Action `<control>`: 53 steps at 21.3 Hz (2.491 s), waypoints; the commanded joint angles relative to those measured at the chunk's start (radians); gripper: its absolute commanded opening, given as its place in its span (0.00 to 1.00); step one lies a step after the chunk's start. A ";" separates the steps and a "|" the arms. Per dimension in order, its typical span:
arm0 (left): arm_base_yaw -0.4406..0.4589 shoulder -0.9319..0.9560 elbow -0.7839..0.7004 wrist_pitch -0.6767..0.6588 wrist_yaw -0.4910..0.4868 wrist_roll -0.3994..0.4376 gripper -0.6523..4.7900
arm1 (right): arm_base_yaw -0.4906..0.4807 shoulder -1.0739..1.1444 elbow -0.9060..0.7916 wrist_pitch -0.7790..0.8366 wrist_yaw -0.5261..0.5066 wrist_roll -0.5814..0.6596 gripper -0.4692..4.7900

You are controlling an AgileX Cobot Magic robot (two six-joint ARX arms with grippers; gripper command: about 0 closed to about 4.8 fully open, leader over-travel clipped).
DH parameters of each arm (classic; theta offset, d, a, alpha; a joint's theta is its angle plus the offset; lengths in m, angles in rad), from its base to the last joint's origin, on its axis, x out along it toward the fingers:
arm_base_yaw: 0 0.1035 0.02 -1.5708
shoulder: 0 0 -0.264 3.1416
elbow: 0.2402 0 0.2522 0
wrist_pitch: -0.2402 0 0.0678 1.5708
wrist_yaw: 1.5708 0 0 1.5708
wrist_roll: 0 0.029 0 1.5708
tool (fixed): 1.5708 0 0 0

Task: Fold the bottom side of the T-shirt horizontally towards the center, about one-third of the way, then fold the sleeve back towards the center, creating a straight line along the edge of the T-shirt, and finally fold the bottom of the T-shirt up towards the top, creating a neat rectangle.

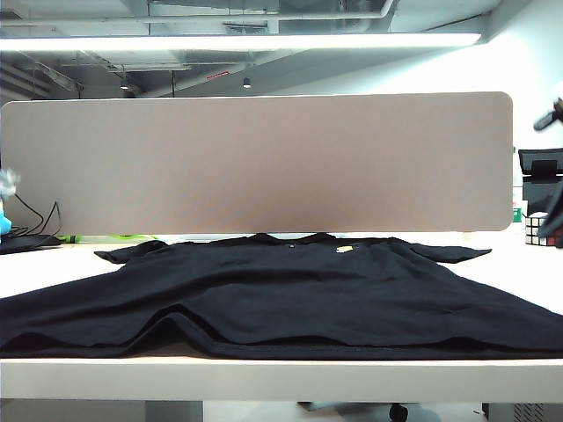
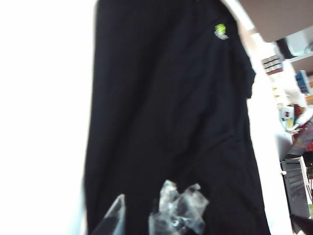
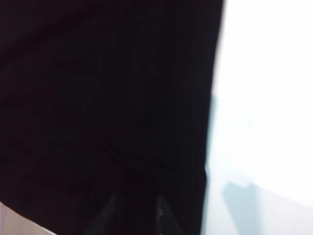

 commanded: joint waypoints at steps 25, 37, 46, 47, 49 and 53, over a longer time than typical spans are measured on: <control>-0.027 0.090 0.013 -0.436 -0.080 0.248 0.46 | -0.069 0.064 0.003 -0.196 -0.033 0.007 0.63; -0.049 0.090 0.013 -0.439 -0.132 0.225 0.46 | -0.069 0.064 0.002 -0.200 -0.033 0.003 0.63; -0.181 0.090 0.013 -0.481 -0.249 0.231 0.46 | -0.070 0.065 0.002 -0.235 -0.036 -0.015 0.63; -0.195 0.090 0.013 -0.484 -0.266 0.231 0.46 | -0.070 0.065 0.002 -0.235 -0.035 -0.015 0.63; -0.221 0.090 0.013 -0.488 -0.291 0.232 0.46 | -0.071 0.066 0.002 -0.235 -0.032 -0.015 0.63; -0.234 0.090 0.013 -0.510 -0.338 0.231 0.46 | -0.077 0.066 0.002 -0.246 -0.003 -0.023 0.63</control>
